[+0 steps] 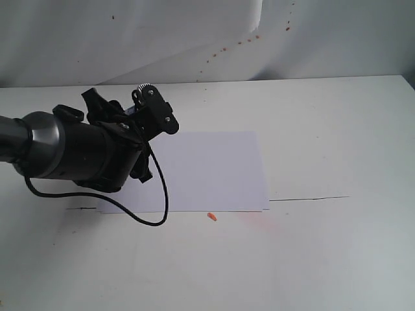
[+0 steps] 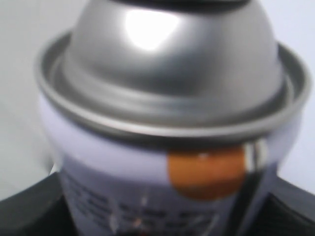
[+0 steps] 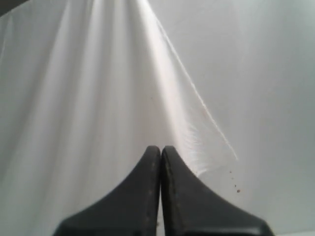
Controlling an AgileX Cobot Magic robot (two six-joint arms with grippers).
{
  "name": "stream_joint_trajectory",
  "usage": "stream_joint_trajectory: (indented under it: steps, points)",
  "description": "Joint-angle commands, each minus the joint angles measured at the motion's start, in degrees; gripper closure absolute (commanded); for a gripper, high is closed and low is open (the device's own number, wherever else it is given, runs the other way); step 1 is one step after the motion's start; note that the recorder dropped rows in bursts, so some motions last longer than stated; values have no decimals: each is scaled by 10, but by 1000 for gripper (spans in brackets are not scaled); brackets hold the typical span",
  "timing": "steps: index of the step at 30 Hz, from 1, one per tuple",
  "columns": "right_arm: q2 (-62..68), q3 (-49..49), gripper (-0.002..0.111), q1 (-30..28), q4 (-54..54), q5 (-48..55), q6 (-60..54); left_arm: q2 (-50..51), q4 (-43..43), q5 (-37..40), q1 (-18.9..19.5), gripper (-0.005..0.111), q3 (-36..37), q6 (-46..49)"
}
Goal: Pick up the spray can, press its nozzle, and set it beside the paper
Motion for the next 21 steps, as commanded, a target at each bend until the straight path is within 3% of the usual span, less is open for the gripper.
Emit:
stream_joint_trajectory:
  steps: [1,7,12,17,21]
  points:
    - [164,-154,108,2,-30,129,-5,-5,9,-12,-2,107,-7,0]
    - [386,-331,108,11,-16,330,-74,-5,9,-12,-2,107,-7,0]
    - [545,-393,108,28,71,436,-168,-5,9,-12,-2,107,-7,0]
    - [688,-393,108,29,205,423,-276,-5,17,-12,-2,107,-7,0]
    - [797,-393,108,29,335,367,-288,-5,21,-15,-2,107,-7,0]
